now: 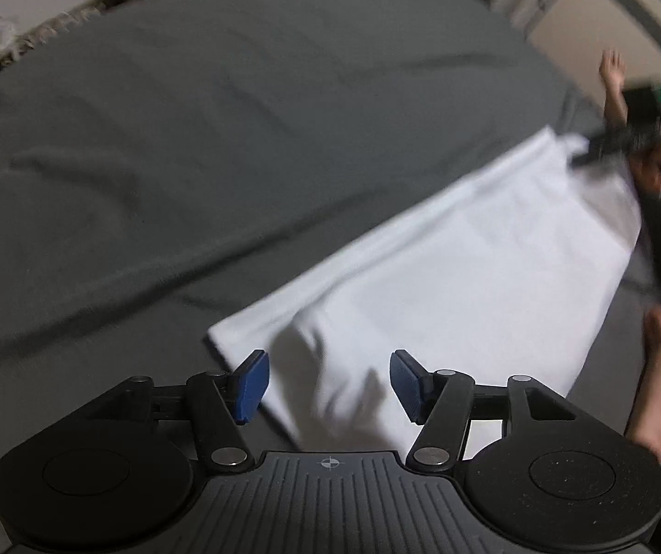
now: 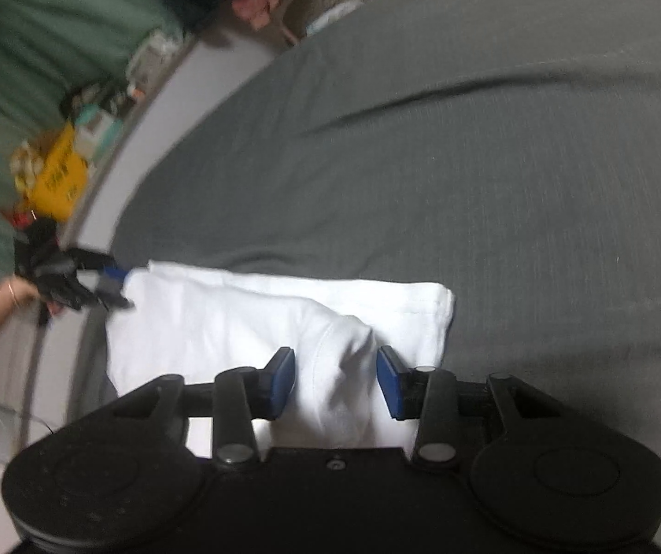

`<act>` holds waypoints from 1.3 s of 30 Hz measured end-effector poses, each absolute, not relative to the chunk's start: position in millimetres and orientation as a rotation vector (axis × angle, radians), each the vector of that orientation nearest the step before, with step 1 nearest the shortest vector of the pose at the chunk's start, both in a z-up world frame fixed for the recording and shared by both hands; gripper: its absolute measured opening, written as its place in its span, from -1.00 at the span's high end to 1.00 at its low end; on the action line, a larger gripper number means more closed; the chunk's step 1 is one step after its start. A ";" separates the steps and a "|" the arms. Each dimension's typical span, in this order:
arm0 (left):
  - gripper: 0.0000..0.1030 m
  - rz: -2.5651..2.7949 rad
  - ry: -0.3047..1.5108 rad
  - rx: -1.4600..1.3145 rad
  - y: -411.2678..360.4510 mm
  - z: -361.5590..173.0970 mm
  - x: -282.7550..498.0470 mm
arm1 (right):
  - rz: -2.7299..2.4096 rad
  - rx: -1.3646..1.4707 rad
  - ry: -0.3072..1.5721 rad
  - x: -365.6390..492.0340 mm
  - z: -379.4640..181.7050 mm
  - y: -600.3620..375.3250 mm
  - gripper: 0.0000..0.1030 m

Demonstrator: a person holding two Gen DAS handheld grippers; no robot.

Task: Fold clothes
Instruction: 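Lay the lifted hem over the collar with both grippers and release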

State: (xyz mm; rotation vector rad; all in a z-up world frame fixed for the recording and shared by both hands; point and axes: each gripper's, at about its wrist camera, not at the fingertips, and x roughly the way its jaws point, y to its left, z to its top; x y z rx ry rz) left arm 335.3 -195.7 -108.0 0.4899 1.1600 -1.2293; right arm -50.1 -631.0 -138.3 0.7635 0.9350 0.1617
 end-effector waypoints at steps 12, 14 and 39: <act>0.74 -1.059 1.038 0.277 -186.1 -129.5 297.2 | 0.037 0.760 0.829 -77.1 -143.3 -622.7 0.64; 0.84 -1.029 1.001 0.247 -182.9 -129.1 288.2 | 0.019 0.739 0.799 -80.8 -139.7 -620.6 0.74; -0.60 -0.763 0.716 0.285 -184.1 -117.1 212.2 | -0.279 0.638 0.700 -89.8 -131.1 -623.5 0.11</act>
